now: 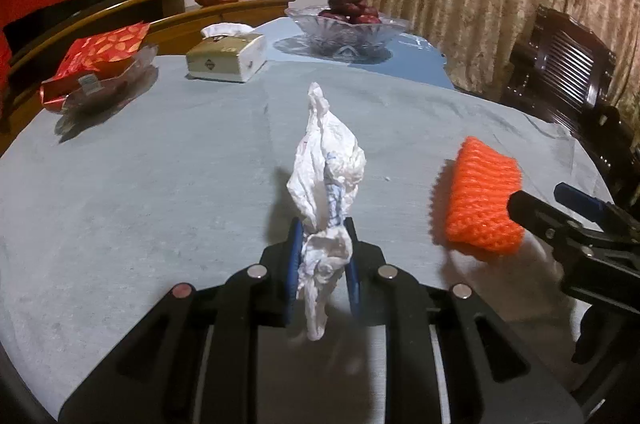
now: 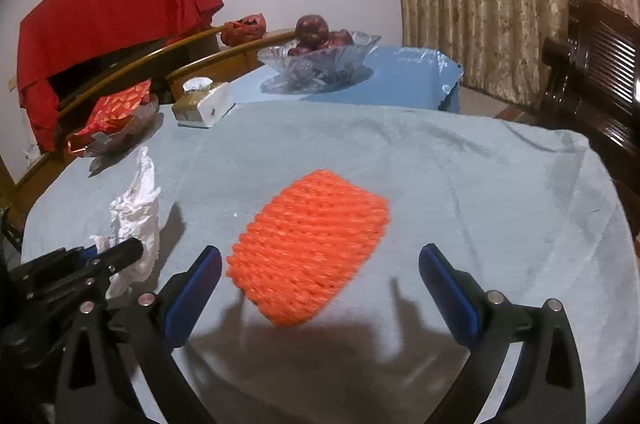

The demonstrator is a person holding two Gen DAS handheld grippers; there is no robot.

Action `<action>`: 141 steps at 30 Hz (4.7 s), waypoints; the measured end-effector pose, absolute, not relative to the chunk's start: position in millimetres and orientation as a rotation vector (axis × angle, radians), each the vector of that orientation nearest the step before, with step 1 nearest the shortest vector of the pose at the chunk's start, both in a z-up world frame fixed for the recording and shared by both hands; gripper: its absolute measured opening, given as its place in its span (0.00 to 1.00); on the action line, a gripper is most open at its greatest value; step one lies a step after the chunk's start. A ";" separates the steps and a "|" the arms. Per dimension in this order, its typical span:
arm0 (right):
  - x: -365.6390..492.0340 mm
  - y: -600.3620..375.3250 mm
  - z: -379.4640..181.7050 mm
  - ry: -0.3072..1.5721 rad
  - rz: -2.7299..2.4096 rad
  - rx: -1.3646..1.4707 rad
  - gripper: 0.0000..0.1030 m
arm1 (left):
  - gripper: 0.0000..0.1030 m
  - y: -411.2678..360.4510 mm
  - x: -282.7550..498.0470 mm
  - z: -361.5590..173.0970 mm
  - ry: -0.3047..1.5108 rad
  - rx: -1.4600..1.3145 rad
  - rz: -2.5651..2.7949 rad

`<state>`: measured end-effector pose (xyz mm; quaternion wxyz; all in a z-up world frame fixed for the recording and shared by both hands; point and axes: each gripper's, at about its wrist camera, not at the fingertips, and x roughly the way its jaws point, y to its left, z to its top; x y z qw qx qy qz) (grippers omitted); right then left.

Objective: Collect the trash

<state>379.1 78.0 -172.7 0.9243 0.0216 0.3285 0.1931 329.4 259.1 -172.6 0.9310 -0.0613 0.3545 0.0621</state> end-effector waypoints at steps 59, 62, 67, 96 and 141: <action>270.6 -22.8 -95.4 0.617 0.434 0.057 0.42 | 0.18 151.1 239.8 -85.1 0.639 -0.129 -0.045; 260.6 -40.1 -88.0 0.606 0.419 0.067 0.42 | 0.18 134.7 233.0 -75.7 0.628 -0.118 -0.073; 244.1 -66.4 -75.4 0.579 0.389 0.077 0.42 | 0.18 106.3 225.2 -63.0 0.609 -0.097 -0.120; 159.6 -282.1 -105.8 0.638 -0.046 0.149 0.42 | 0.18 -127.2 219.3 -88.8 0.670 0.037 -0.589; 110.1 -273.0 -58.5 0.562 -0.014 0.175 0.94 | 0.91 -82.5 177.2 -42.6 0.619 0.018 -0.500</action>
